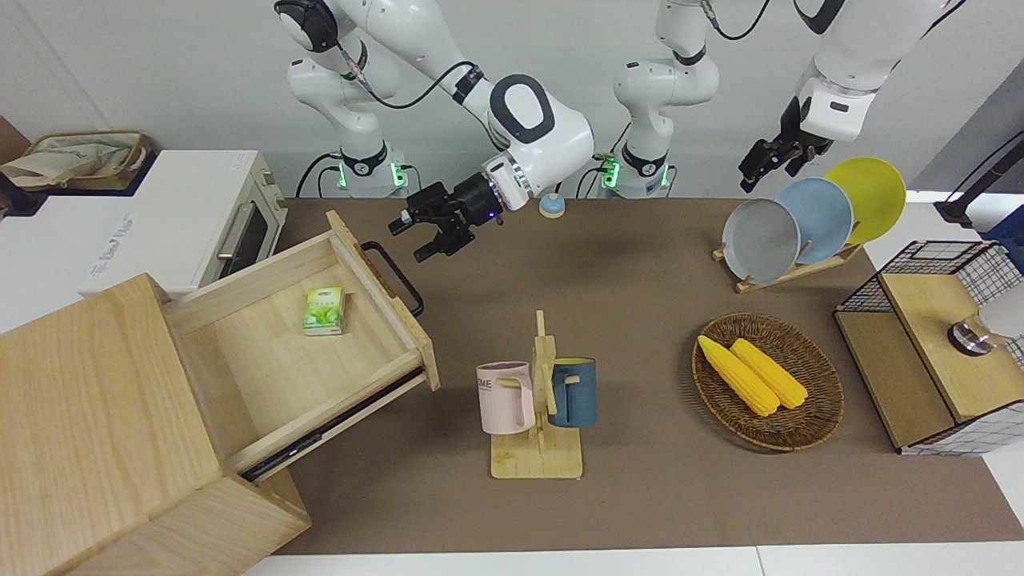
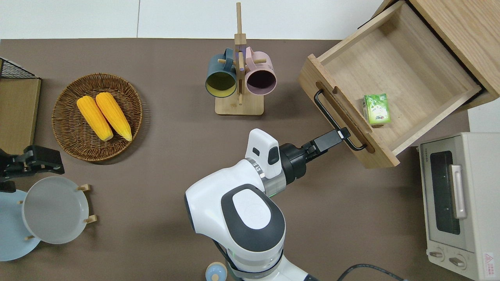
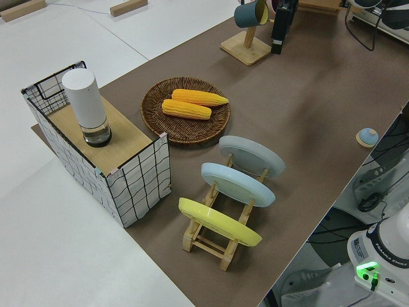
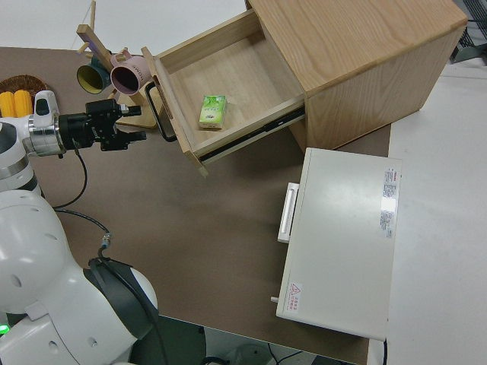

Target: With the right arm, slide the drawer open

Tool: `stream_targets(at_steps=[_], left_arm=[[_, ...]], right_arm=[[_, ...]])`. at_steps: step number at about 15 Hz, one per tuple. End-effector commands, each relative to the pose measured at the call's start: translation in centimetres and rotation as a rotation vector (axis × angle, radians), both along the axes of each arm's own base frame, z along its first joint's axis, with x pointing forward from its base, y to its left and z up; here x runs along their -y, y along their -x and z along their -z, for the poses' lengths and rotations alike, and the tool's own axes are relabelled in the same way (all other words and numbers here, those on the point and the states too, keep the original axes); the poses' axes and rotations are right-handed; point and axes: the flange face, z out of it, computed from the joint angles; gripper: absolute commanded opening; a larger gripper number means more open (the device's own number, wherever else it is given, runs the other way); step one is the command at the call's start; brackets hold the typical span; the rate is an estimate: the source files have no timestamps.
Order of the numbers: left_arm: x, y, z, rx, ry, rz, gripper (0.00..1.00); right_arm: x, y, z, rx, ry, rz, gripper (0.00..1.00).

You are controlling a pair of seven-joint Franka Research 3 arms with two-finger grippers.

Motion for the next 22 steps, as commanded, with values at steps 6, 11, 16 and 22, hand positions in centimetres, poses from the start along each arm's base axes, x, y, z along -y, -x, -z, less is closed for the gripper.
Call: stream_targets(at_steps=[6, 11, 16, 22], left_arm=[[0.0, 0.3, -0.4, 0.007, 0.005, 0.010, 0.99], [0.0, 0.3, -0.4, 0.007, 0.005, 0.010, 0.99], [0.0, 0.3, -0.4, 0.007, 0.005, 0.010, 0.99], [0.0, 0.3, -0.4, 0.007, 0.005, 0.010, 0.99]], right_arm=[[-2.0, 2.1, -3.5, -0.091, -0.248, 0.078, 0.985], [1.2, 0.3, -10.2, -0.113, -0.549, 0.201, 0.985], [7.0, -0.9, -13.3, -0.147, -0.753, 0.346, 0.987], [17.5, -1.2, -19.2, -0.240, -1.019, 0.408, 0.985]])
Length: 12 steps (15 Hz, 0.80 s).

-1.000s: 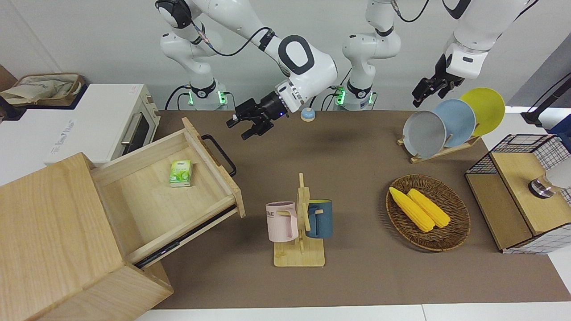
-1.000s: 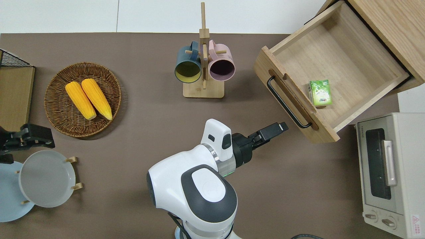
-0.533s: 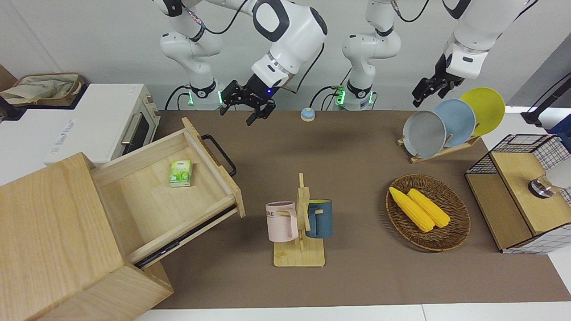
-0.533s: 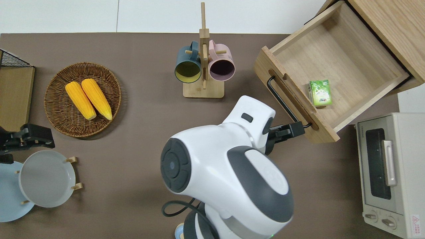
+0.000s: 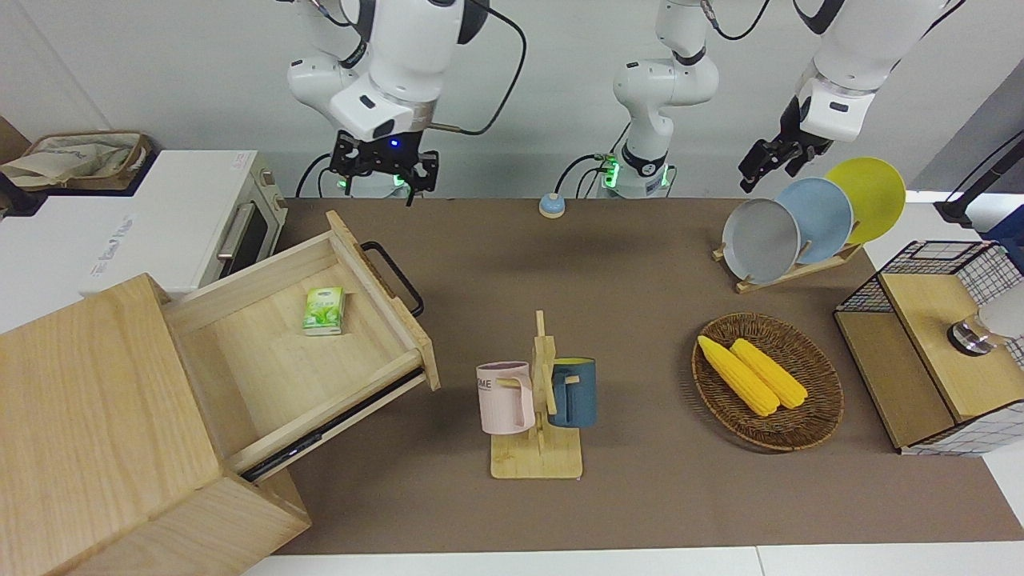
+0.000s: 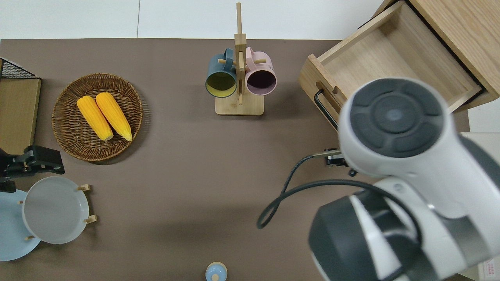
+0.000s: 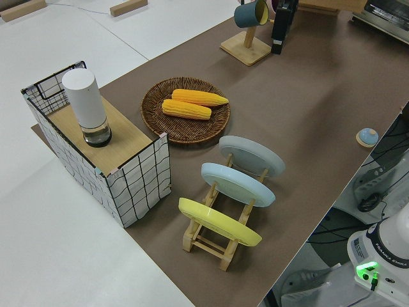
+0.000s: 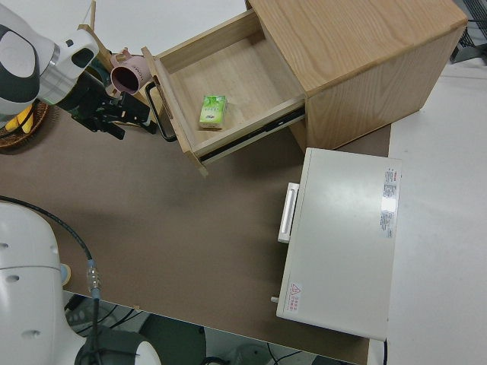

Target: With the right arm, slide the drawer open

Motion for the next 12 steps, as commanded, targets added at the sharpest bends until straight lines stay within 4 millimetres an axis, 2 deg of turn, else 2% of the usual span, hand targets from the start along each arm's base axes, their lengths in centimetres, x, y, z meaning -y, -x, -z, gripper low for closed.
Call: stream_targets(at_steps=[1, 4, 10, 12], left_arm=[[0.0, 0.3, -0.4, 0.007, 0.005, 0.010, 0.99], [0.0, 0.3, -0.4, 0.007, 0.005, 0.010, 0.99], [0.0, 0.3, -0.4, 0.007, 0.005, 0.010, 0.99], [0.0, 0.3, -0.4, 0.007, 0.005, 0.010, 0.99]], right_arm=[[5.7, 0.7, -3.3, 0.004, -0.136, 0.032, 0.987], [9.9, 0.7, -3.7, 0.001, -0.231, 0.118, 0.985], [16.2, 0.4, -3.1, -0.019, -0.366, 0.199, 0.987], [17.3, 0.3, -3.1, -0.012, -0.378, 0.207, 0.985]])
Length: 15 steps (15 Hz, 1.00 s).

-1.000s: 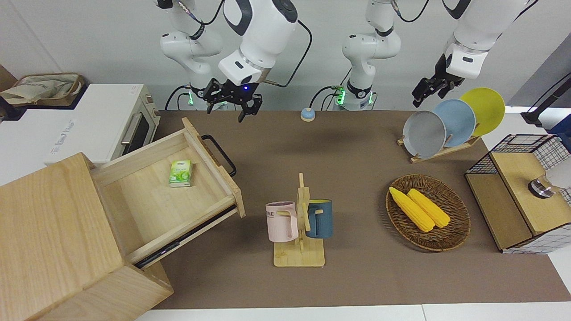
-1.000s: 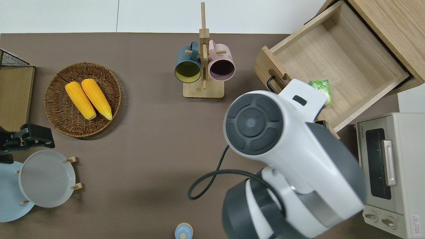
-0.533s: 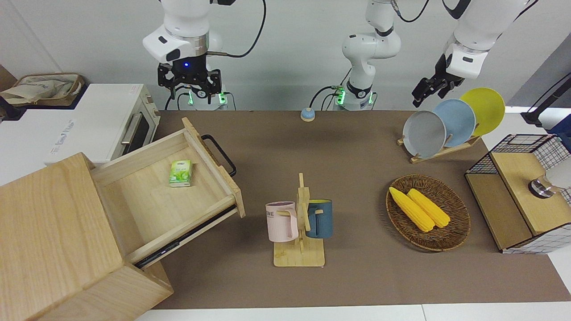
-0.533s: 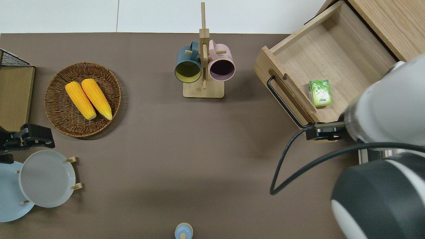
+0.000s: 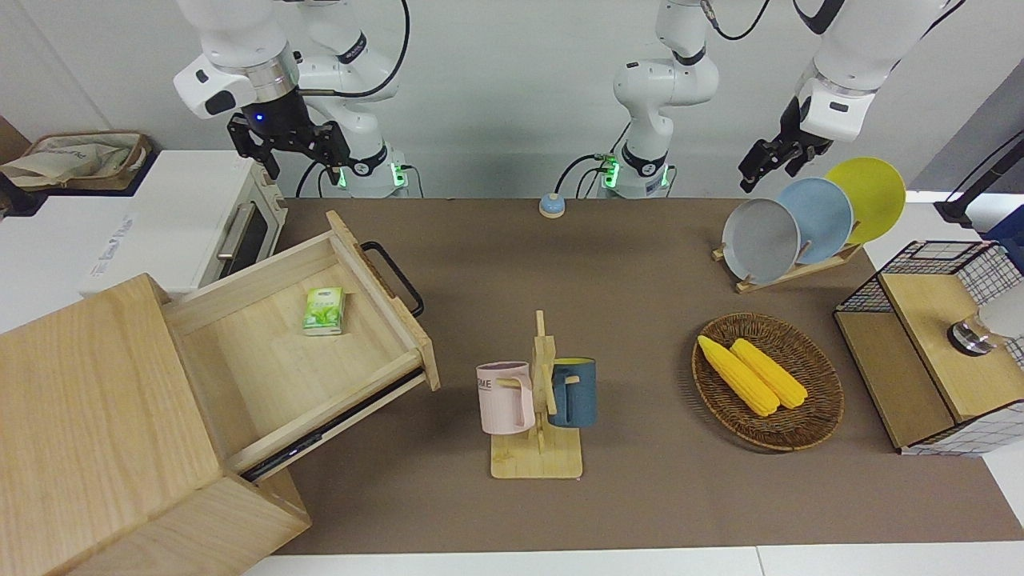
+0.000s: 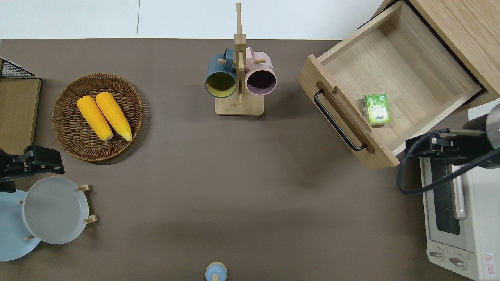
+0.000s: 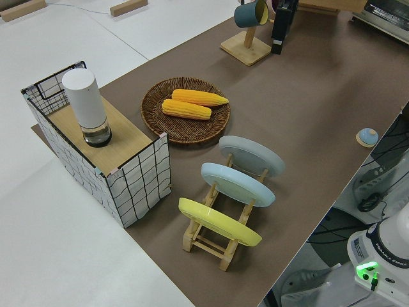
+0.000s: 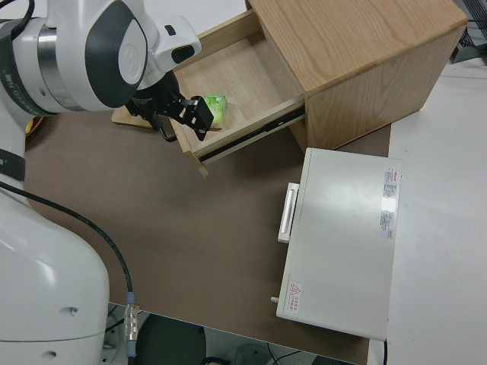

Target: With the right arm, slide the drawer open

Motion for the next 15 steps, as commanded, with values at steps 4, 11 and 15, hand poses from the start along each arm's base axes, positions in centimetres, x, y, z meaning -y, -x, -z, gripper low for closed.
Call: stream_targets(at_steps=[4, 11, 15], left_arm=[[-0.01, 0.28, -0.43, 0.007, 0.005, 0.010, 0.99], [-0.01, 0.28, -0.43, 0.007, 0.005, 0.010, 0.99], [-0.01, 0.28, -0.43, 0.007, 0.005, 0.010, 0.99]], right_arm=[[2.21, 0.07, -0.16, 0.056, -0.043, 0.015, 0.987], [2.77, -0.20, -0.09, 0.069, 0.005, 0.002, 0.987], [2.38, -0.22, -0.12, 0.073, 0.027, -0.060, 0.987]])
